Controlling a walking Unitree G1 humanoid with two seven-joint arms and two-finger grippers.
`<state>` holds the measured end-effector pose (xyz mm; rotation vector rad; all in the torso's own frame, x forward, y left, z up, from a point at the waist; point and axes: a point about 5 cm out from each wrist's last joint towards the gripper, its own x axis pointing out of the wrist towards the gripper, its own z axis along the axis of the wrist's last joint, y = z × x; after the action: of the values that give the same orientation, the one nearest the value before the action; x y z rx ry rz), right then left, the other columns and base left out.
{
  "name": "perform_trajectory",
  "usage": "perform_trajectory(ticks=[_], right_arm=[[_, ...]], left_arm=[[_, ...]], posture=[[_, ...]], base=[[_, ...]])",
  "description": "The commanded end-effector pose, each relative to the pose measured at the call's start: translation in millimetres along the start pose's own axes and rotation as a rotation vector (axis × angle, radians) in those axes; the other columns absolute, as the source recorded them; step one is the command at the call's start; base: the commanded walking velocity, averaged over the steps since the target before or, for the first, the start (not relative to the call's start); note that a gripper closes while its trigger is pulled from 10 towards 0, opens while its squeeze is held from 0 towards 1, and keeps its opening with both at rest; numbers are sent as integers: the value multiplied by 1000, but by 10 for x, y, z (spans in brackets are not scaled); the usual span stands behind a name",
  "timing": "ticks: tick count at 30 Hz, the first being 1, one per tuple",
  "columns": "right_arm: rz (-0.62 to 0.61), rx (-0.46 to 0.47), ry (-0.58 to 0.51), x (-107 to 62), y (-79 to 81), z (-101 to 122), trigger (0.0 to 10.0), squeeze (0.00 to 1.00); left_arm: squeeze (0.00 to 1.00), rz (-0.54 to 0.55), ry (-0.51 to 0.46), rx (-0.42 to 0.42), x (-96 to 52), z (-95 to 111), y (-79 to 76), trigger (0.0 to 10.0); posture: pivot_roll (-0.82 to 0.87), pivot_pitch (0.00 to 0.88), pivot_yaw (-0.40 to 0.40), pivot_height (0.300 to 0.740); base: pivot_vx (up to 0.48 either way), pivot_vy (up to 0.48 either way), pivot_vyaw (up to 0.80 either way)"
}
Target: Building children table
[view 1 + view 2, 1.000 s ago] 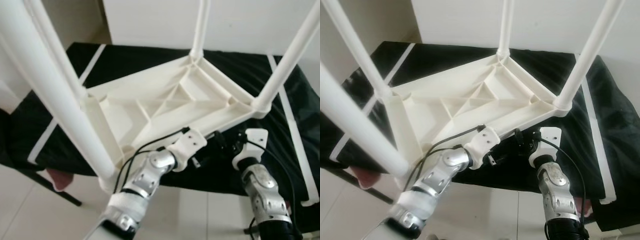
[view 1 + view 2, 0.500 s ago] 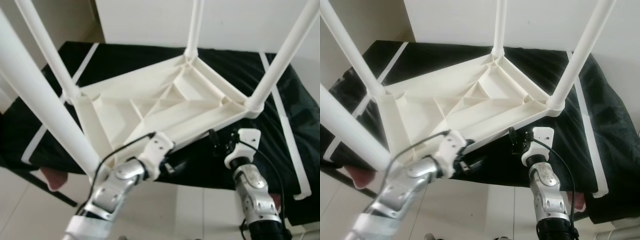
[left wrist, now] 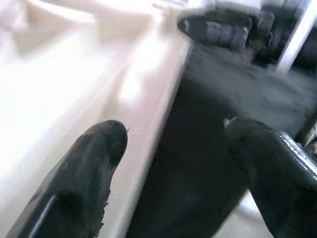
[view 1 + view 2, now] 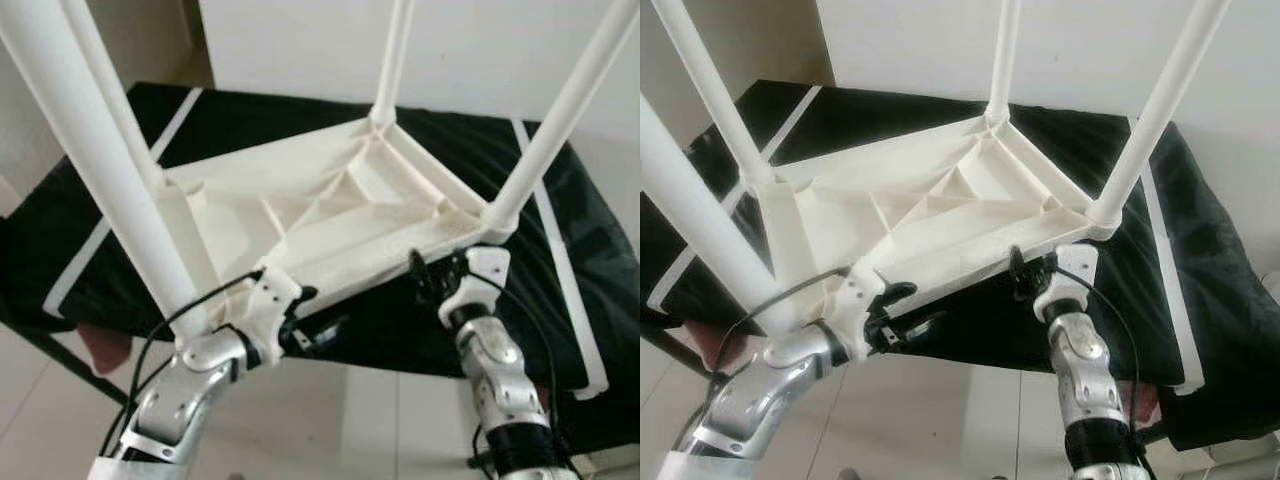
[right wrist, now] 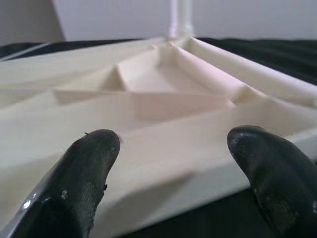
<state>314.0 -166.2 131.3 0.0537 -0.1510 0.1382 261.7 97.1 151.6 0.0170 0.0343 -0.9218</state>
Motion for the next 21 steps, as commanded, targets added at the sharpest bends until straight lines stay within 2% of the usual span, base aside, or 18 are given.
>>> perform_trajectory(ticks=[1, 4, 8, 9, 11, 16, 17, 21], right_arm=[[0, 4, 16, -9, -1, -47, 10000, 0], [3, 6, 16, -1, 3, -48, 10000, 0], [13, 17, 12, 37, 26, -59, 10000, 0], [13, 17, 12, 37, 26, -59, 10000, 0], [21, 20, 9, 50, 37, -59, 10000, 0], [40, 23, 21, 50, 58, -89, 10000, 0], [40, 23, 21, 50, 58, -89, 10000, 0], [44, 29, 23, 61, 74, -107, 10000, 0]], left_arm=[[0, -159, -21, -25, -46, 39, -82, 10000], [0, -162, -31, -44, -65, 54, -92, 10000], [0, -352, 163, -105, -367, -245, -329, 10000], [0, -352, 163, -105, -367, -245, -329, 10000], [0, -384, 199, -117, -463, -275, -358, 10000], [0, -377, 291, -124, -675, -365, -323, 10000], [0, -377, 291, -124, -675, -365, -323, 10000], [0, -295, 357, -89, -804, -450, -195, 10000]], posture=[[81, 34, -66, 740], [85, 33, -67, 740], [104, 32, -77, 740], [104, 32, -77, 740], [110, 32, -78, 740], [121, 32, -81, 740], [121, 32, -81, 740], [137, 31, -89, 740]], base=[[0, 0, 0], [0, 0, 0], [0, 0, 0], [0, 0, 0], [0, 0, 0], [0, 0, 0], [0, 0, 0], [0, 0, 0]])
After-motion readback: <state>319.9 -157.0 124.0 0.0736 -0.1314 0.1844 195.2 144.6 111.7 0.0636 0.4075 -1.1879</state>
